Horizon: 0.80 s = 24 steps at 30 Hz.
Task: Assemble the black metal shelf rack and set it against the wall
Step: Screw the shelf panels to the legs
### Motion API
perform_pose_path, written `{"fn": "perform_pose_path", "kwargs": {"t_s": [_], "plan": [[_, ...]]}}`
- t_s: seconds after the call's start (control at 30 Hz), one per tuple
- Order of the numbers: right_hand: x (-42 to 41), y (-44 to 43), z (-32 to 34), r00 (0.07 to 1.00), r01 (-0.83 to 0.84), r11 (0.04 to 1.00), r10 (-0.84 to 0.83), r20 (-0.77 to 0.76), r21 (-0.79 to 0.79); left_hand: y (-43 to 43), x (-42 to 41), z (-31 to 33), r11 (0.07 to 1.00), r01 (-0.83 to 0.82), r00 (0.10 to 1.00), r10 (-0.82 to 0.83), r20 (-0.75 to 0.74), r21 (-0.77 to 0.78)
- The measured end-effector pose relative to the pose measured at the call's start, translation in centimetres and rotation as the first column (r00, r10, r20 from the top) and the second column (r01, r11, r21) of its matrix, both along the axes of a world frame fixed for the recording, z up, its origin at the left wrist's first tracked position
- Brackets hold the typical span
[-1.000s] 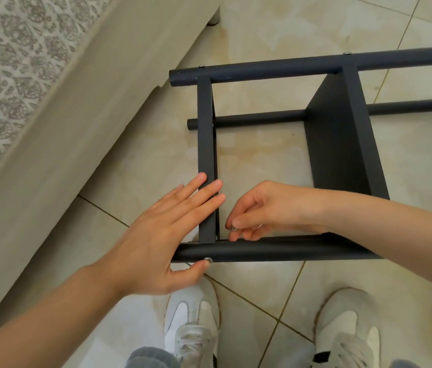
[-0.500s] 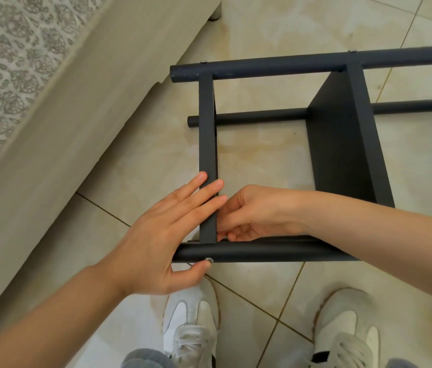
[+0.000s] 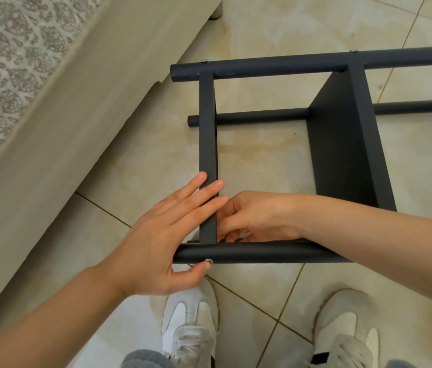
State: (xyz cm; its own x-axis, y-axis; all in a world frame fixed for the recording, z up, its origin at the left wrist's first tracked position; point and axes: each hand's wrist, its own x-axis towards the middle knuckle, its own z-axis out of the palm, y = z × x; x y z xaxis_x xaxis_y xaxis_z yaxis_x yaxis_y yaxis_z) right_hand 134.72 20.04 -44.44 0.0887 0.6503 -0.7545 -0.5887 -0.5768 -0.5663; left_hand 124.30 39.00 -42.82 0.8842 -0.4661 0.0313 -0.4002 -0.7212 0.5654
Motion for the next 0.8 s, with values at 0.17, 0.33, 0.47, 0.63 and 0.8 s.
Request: {"fn": "perform_pose_path", "kwargs": {"t_s": [0.17, 0.33, 0.47, 0.63, 0.8], "plan": [[0.11, -0.25, -0.15, 0.998, -0.008, 1.0, 0.008, -0.059, 0.003, -0.08, 0.07, 0.01, 1.0, 0.001, 1.0, -0.001, -0.004, 0.012], [0.44, -0.58, 0.0, 0.993, -0.031, 0.999, 0.035, -0.116, 0.035, -0.08, 0.08, 0.08, 1.0, -0.009, 1.0, 0.009, -0.004, 0.014], [0.26, -0.01, -0.02, 0.99, -0.098, 0.995, 0.096, -0.107, -0.009, -0.1, 0.03, 0.22, 1.0, -0.006, 1.0, 0.006, -0.005, 0.003], [0.49, -0.1, -0.08, 0.986, -0.087, 0.995, 0.08, -0.149, -0.042, -0.14, 0.09, 0.25, 1.0, -0.006, 1.0, 0.006, -0.013, 0.004], [0.43, -0.08, -0.04, 0.986, -0.113, 0.993, 0.108, -0.123, -0.036, -0.16, 0.03, 0.19, 1.0, -0.005, 1.0, 0.005, -0.012, 0.003]]}}
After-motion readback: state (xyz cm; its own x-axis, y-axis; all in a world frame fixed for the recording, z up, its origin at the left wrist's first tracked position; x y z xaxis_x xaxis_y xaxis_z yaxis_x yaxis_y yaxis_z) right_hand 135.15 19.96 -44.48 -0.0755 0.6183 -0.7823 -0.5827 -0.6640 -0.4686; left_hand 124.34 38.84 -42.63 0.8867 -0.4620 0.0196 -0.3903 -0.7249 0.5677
